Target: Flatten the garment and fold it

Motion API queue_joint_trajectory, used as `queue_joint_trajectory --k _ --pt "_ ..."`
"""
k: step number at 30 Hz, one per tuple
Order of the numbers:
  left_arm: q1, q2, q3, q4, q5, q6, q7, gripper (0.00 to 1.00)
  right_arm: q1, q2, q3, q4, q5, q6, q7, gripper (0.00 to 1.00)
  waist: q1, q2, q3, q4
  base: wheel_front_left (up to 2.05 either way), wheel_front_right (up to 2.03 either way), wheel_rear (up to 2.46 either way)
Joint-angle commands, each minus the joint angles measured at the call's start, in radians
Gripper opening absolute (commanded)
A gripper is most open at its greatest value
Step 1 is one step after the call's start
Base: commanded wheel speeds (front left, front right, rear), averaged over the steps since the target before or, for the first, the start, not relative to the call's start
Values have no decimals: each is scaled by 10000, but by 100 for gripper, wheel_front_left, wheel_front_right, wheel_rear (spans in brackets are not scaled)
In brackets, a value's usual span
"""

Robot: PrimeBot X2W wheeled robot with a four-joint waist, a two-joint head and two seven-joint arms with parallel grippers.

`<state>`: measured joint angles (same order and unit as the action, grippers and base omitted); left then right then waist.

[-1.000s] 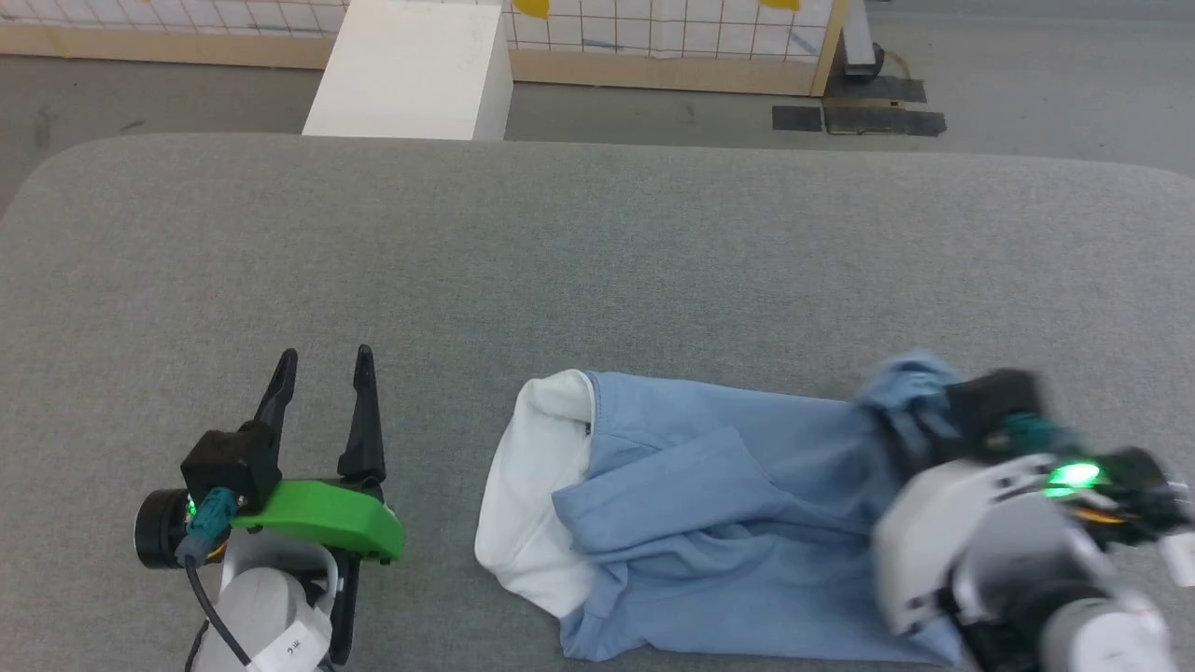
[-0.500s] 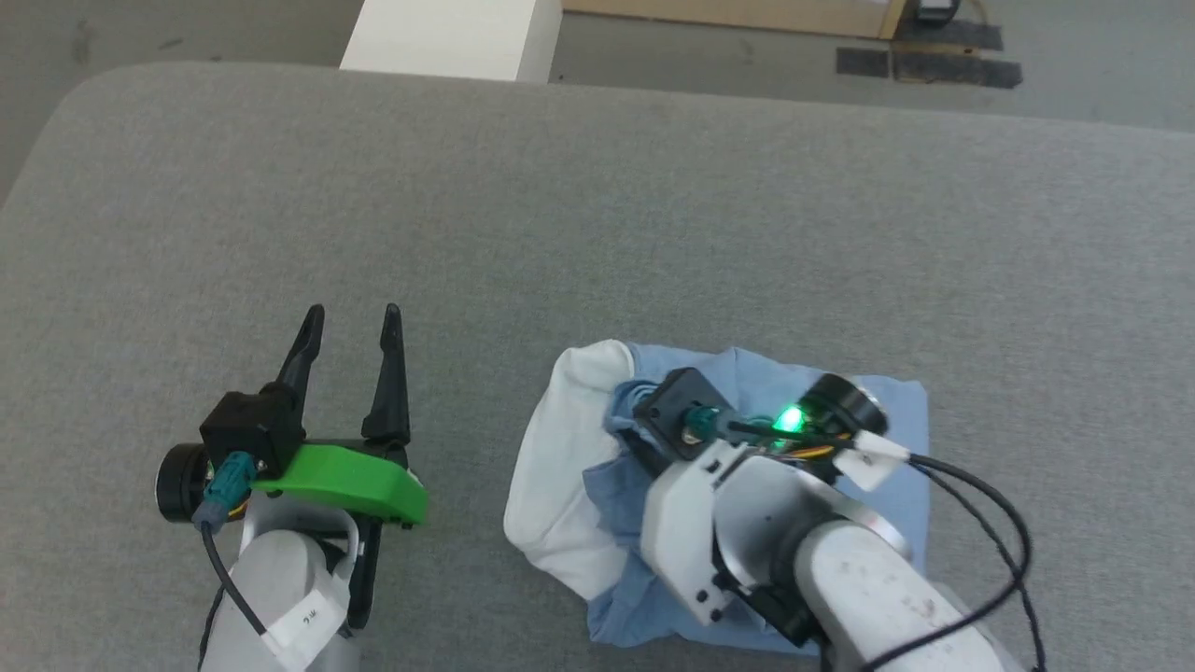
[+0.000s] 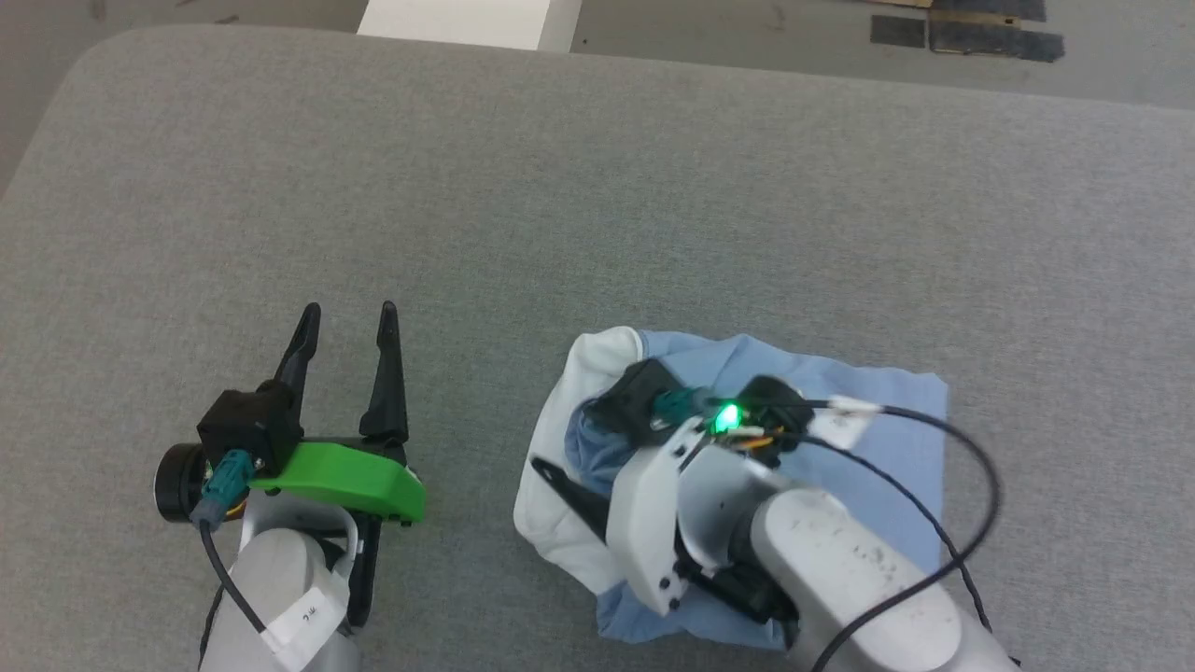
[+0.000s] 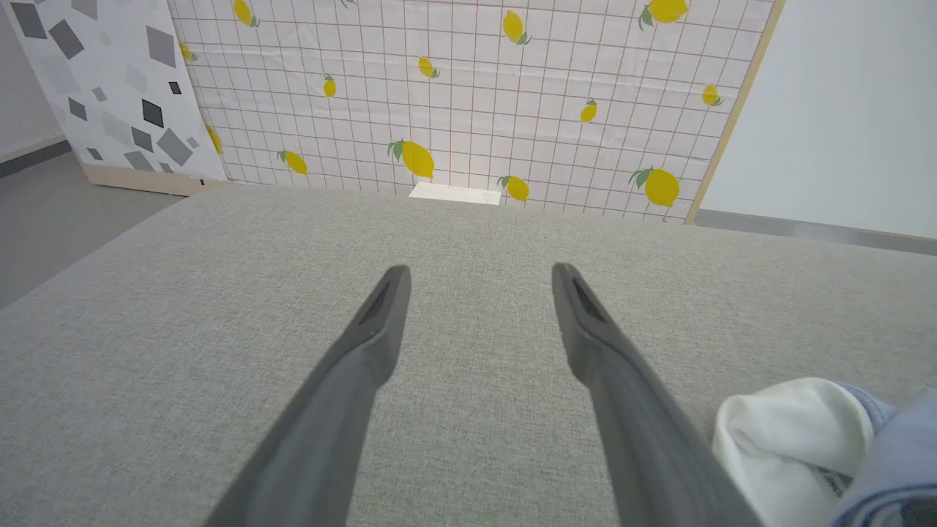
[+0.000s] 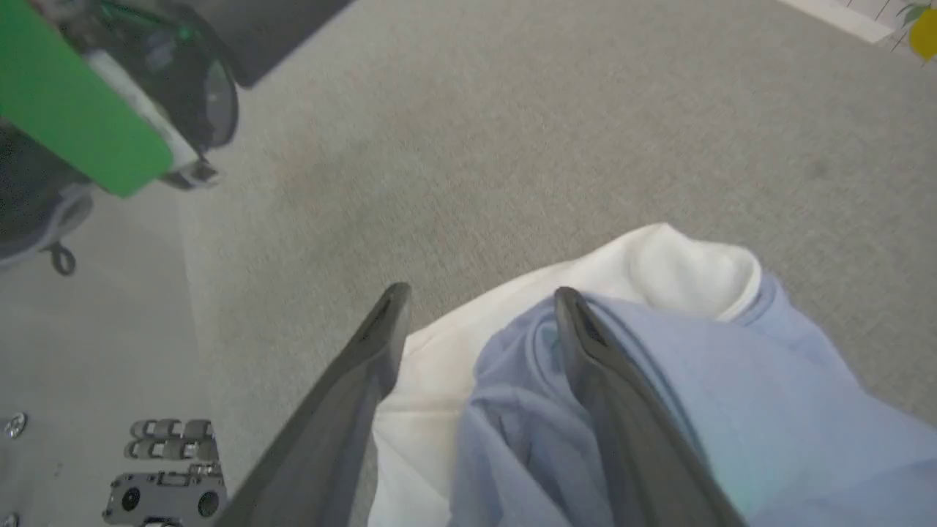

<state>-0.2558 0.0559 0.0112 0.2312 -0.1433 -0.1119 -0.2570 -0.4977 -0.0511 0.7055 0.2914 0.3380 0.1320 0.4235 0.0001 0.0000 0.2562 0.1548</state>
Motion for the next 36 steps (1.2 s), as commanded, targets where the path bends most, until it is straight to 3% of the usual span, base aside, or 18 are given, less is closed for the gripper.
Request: queue_joint_trajectory --k 1,5,10,16,19,24,27,36 --pt "-37 -52 7 20 45 70 -47 100 -176 6 -177 -185 204 -13 -487 100 -1 0 -149 -149 0 0 0" --pt "64 -53 71 34 93 62 -47 100 37 7 -1047 -1080 607 -13 -2089 100 -1 0 -404 -385 0 0 0" --pt "231 -27 191 48 198 26 -47 100 958 8 -3090 -2156 340 -13 -3800 100 -1 0 -694 -718 0 0 0" --pt "372 1 313 4 257 -11 -47 100 2836 8 -5863 -2984 406 -13 -5175 100 -1 0 -940 -971 0 0 0" --pt "440 0 333 -23 271 -28 -47 100 3666 8 -6746 -2879 816 -13 -5503 100 -1 0 -998 -1051 0 0 0" --pt "472 -6 360 -134 291 -47 -47 100 4503 8 -7022 -2124 1199 -13 -4833 100 -1 0 -902 -1150 0 0 0" --pt "421 -12 367 -172 278 -56 -47 100 4659 8 -6866 -1395 2332 -13 -3938 100 -1 0 -820 -1144 0 0 0" --pt "340 -27 336 -169 274 -78 -47 100 4101 8 -6210 681 3374 -13 -2145 100 -1 0 -690 -1071 0 0 0"
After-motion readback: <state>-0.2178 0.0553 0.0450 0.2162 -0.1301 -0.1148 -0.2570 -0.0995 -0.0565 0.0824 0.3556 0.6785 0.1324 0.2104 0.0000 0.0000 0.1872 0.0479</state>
